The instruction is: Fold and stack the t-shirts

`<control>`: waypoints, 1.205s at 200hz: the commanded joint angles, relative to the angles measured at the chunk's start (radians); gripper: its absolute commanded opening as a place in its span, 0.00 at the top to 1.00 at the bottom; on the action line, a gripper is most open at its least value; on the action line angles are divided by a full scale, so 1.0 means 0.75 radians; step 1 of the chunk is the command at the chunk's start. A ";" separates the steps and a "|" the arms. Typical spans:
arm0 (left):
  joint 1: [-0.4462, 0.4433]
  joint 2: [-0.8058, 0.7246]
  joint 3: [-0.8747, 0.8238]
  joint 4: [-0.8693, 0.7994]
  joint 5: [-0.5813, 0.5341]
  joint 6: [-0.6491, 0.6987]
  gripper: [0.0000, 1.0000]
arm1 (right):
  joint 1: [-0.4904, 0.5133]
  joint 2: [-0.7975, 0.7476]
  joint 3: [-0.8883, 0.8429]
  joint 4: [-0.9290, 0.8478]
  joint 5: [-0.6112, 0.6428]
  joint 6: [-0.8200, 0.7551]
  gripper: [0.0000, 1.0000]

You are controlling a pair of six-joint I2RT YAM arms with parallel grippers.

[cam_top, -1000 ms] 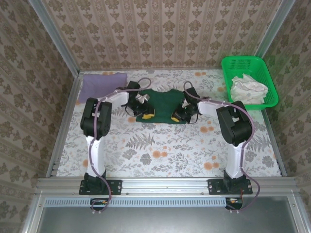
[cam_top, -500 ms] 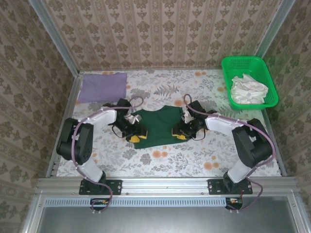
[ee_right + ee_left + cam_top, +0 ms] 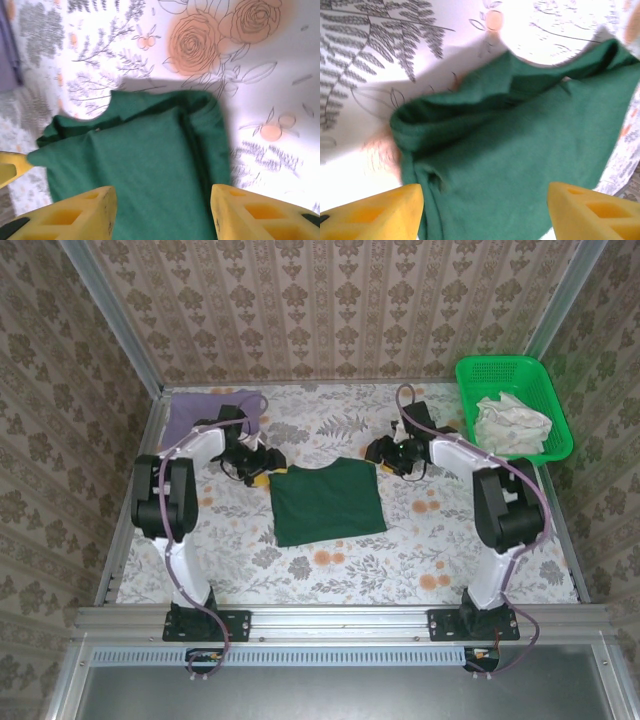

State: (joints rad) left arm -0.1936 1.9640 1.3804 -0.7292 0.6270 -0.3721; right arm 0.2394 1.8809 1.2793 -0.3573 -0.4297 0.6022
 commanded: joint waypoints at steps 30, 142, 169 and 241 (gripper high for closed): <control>0.015 0.097 0.092 -0.009 0.013 0.091 0.48 | 0.043 0.179 0.198 -0.164 0.057 -0.186 0.52; 0.019 0.135 0.102 -0.012 0.013 0.121 0.76 | 0.049 0.314 0.327 -0.210 0.113 -0.217 0.74; 0.019 0.130 0.100 -0.014 0.013 0.120 1.00 | 0.048 0.324 0.356 -0.217 0.100 -0.220 0.90; 0.063 -0.039 0.004 0.113 0.000 0.092 1.00 | 0.001 0.101 0.247 -0.119 0.072 -0.164 1.00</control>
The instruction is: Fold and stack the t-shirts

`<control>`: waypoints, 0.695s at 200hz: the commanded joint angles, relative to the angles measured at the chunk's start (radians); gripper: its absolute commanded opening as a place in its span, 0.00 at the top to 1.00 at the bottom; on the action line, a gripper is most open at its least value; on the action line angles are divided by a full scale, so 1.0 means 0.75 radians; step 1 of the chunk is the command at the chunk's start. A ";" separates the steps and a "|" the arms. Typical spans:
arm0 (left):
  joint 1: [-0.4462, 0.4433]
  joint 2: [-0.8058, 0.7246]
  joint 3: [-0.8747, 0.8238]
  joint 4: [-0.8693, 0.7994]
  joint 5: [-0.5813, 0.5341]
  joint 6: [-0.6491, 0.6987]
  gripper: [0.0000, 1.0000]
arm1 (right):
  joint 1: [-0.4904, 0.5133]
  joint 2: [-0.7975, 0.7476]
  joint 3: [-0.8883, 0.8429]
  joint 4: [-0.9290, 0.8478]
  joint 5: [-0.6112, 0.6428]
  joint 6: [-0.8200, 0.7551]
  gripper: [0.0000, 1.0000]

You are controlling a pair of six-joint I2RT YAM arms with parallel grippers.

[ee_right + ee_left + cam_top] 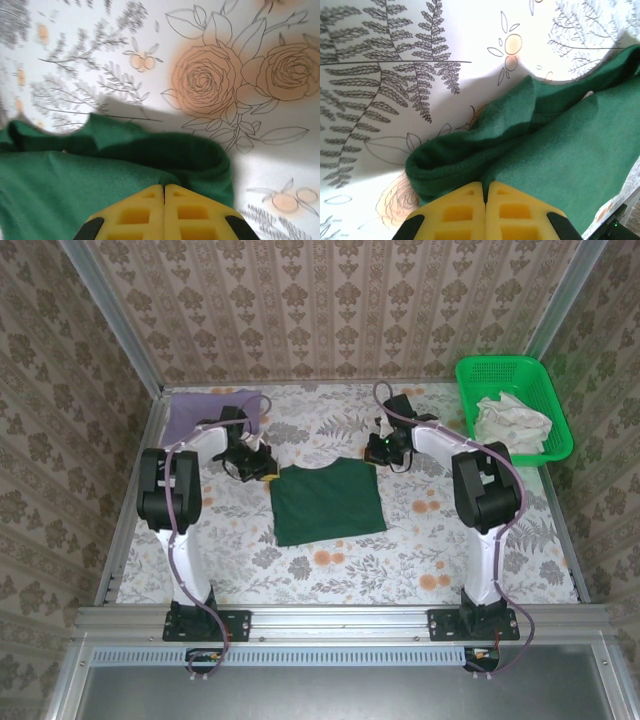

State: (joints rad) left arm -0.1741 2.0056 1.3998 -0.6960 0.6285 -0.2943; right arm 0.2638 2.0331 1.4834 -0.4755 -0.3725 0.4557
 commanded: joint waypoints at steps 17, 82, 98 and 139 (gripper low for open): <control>0.049 -0.055 0.002 0.068 -0.012 -0.023 1.00 | -0.050 -0.069 -0.014 0.021 0.009 0.036 1.00; 0.054 0.158 0.207 -0.038 -0.203 -0.117 0.94 | -0.108 0.251 0.298 -0.175 0.030 0.140 0.89; 0.052 0.158 0.247 -0.091 -0.300 -0.140 0.84 | -0.115 0.287 0.379 -0.209 0.035 0.191 0.72; 0.046 -0.025 0.251 -0.107 -0.395 -0.172 0.25 | -0.115 0.153 0.340 -0.215 0.025 0.240 0.51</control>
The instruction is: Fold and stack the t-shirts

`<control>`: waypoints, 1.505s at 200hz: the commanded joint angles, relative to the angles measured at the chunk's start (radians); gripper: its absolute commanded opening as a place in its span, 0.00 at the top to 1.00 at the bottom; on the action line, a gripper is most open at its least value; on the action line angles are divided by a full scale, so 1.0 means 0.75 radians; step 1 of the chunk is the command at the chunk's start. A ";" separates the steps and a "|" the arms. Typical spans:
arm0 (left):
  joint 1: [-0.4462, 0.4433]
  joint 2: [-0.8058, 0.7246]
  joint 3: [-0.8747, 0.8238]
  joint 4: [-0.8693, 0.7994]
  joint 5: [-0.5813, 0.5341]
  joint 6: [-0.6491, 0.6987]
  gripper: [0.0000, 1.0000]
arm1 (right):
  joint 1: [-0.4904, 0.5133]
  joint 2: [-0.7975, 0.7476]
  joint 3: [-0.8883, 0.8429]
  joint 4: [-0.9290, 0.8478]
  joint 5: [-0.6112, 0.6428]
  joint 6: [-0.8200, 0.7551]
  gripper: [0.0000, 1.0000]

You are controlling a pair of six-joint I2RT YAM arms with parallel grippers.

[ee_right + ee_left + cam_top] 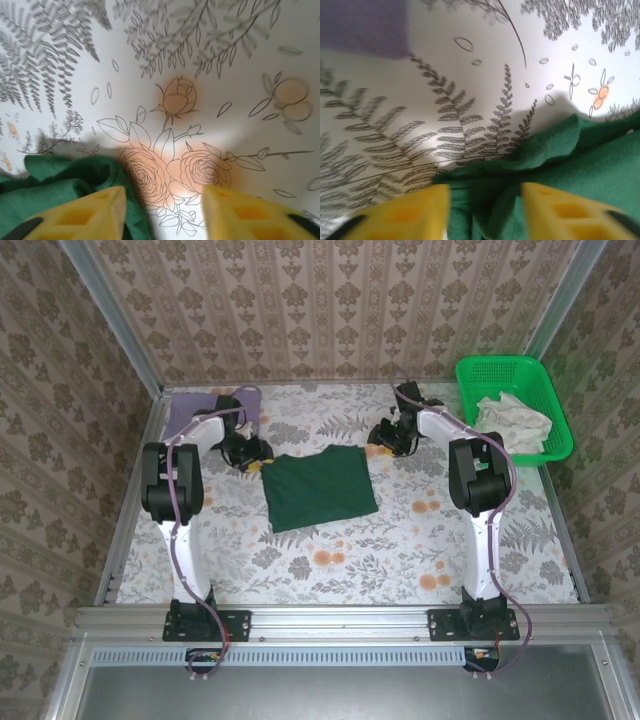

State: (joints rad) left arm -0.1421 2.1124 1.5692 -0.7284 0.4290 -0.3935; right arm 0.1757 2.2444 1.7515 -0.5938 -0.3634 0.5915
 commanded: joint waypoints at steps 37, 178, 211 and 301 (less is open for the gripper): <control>-0.072 -0.326 -0.029 -0.063 0.049 -0.028 0.32 | 0.095 -0.392 -0.309 0.084 -0.151 0.130 0.58; -0.360 -0.277 -0.611 0.103 0.027 -0.034 0.75 | 0.294 -0.441 -0.980 0.325 -0.164 0.177 0.70; -0.299 -0.343 -0.680 0.137 0.046 -0.017 0.70 | 0.265 -0.534 -1.070 0.388 -0.213 0.172 0.65; -0.030 -0.543 -0.561 0.150 0.375 -0.033 0.22 | 0.232 -0.766 -1.156 0.562 -0.268 0.315 0.49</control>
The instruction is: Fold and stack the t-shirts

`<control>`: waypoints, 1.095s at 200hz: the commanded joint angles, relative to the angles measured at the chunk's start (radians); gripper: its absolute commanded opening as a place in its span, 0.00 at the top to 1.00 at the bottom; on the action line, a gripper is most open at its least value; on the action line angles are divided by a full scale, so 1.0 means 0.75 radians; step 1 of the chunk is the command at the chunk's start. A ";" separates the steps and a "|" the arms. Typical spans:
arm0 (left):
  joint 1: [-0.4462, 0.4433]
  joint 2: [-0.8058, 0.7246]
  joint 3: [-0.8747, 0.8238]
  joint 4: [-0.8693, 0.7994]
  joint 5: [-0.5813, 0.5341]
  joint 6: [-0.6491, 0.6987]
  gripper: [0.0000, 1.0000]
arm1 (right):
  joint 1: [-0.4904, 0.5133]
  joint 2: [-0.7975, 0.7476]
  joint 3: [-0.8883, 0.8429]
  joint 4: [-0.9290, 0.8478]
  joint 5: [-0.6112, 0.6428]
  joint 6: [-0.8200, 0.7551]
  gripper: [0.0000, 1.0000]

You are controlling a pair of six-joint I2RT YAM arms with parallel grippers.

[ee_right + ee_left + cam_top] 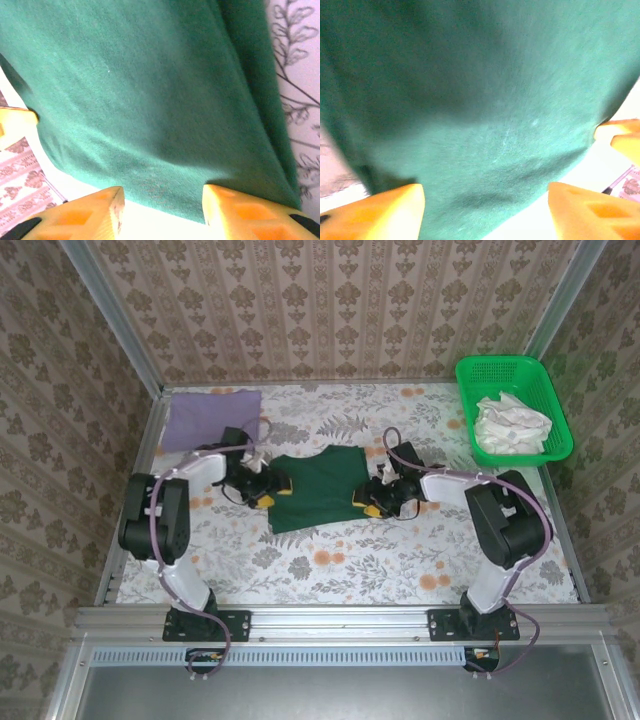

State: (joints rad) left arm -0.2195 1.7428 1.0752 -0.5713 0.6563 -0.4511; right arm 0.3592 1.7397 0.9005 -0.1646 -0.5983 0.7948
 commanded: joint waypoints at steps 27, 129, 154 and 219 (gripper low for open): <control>0.095 0.050 0.172 -0.155 0.020 0.104 0.19 | -0.013 -0.134 -0.021 -0.009 0.075 0.055 0.45; -0.070 0.377 0.354 -0.212 -0.325 0.182 0.36 | -0.041 -0.263 -0.038 -0.080 0.109 0.028 0.44; -0.105 0.450 0.417 -0.219 -0.470 0.176 0.46 | -0.040 -0.286 -0.046 -0.094 0.110 0.032 0.44; -0.124 0.381 0.386 -0.215 -0.562 0.158 0.23 | -0.065 -0.393 -0.035 -0.205 0.139 -0.012 0.44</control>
State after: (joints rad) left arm -0.3328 2.0377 1.4303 -0.7372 0.3489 -0.3523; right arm 0.3233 1.5040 0.8795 -0.2520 -0.5240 0.8112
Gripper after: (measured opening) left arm 0.719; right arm 0.561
